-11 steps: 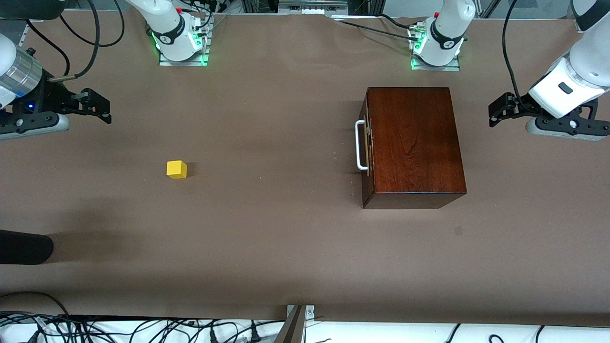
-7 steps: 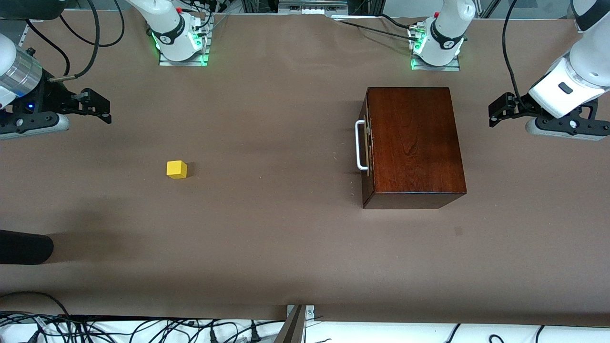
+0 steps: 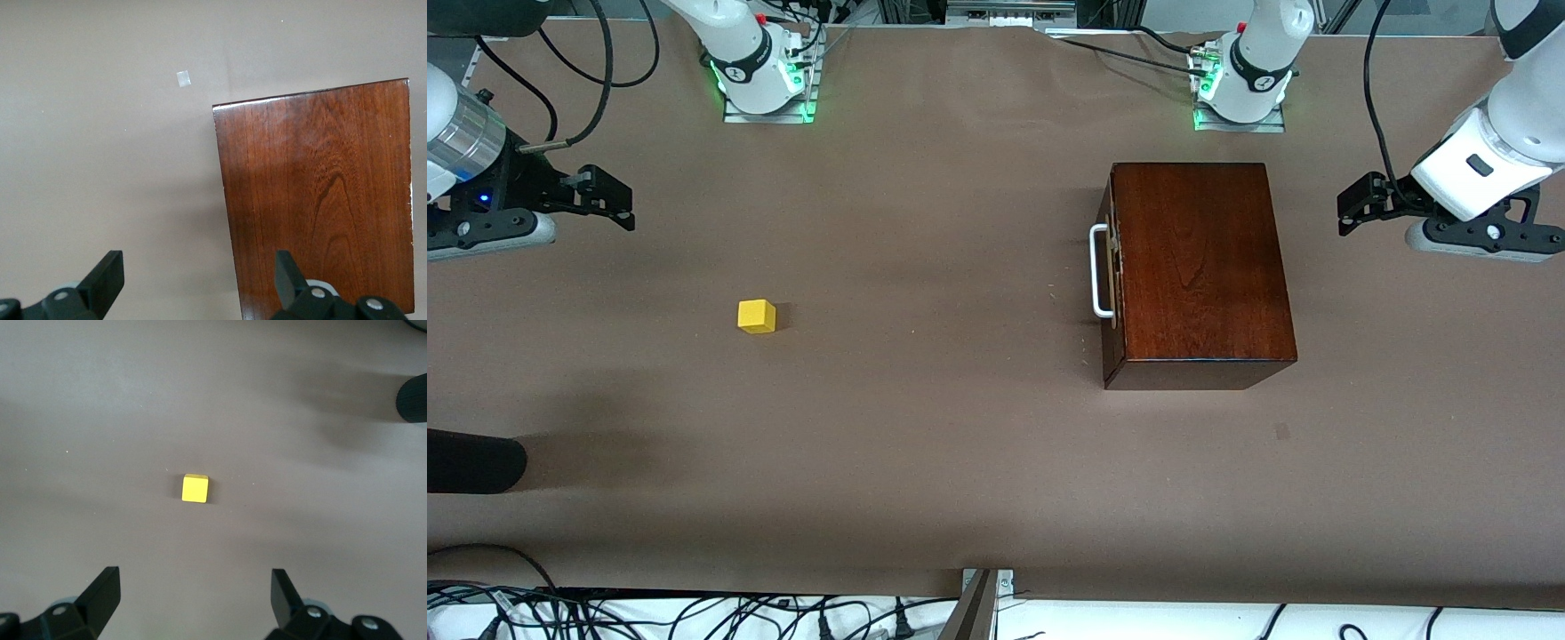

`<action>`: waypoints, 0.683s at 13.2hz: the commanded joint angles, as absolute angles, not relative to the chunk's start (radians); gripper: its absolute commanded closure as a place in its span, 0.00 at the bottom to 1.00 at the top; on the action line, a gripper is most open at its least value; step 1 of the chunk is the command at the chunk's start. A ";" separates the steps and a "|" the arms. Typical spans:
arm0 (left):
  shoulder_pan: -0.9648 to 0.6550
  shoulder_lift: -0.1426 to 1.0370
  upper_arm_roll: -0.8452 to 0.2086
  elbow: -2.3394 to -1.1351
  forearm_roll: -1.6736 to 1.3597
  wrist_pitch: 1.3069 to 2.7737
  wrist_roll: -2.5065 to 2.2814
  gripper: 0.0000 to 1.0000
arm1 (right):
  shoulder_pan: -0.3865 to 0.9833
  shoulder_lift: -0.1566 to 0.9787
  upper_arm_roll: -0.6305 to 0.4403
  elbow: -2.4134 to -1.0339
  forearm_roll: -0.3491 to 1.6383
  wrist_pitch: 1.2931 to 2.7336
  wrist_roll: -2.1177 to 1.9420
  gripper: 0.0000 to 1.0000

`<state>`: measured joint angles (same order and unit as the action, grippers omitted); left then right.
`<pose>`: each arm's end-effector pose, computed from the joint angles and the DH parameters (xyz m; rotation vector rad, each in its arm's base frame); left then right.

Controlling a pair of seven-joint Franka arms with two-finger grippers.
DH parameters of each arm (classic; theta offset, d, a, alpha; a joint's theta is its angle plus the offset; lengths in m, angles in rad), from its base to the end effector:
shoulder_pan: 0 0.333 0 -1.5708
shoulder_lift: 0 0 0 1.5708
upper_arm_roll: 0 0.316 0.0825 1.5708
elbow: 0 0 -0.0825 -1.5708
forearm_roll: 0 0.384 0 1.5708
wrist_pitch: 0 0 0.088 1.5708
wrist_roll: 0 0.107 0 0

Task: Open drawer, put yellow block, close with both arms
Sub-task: 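Move the left gripper toward the drawer handle of the wooden box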

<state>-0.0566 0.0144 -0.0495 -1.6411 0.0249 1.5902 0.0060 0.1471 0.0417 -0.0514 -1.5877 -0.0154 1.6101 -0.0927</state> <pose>0.5546 -0.0562 0.5850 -3.1076 0.1764 0.0996 0.5672 0.0534 0.5965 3.1099 0.2950 -0.0300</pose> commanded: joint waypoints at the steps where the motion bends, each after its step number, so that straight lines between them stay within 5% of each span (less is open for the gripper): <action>1: -0.060 0.038 -0.049 -1.603 0.009 1.543 0.008 0.00 | 0.146 0.055 -0.046 -1.555 -0.023 1.588 -0.098 0.00; 9: -0.244 0.118 -0.109 -1.603 -0.014 1.564 -0.162 0.00 | 0.141 0.055 -0.049 -1.555 -0.023 1.582 -0.098 0.00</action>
<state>-0.1797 0.0766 -0.0920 -1.6407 -0.0053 1.5469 -0.0600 0.1467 0.0417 -0.0523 -1.5876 -0.0154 1.6098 -0.0927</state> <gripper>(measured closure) 0.000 0.000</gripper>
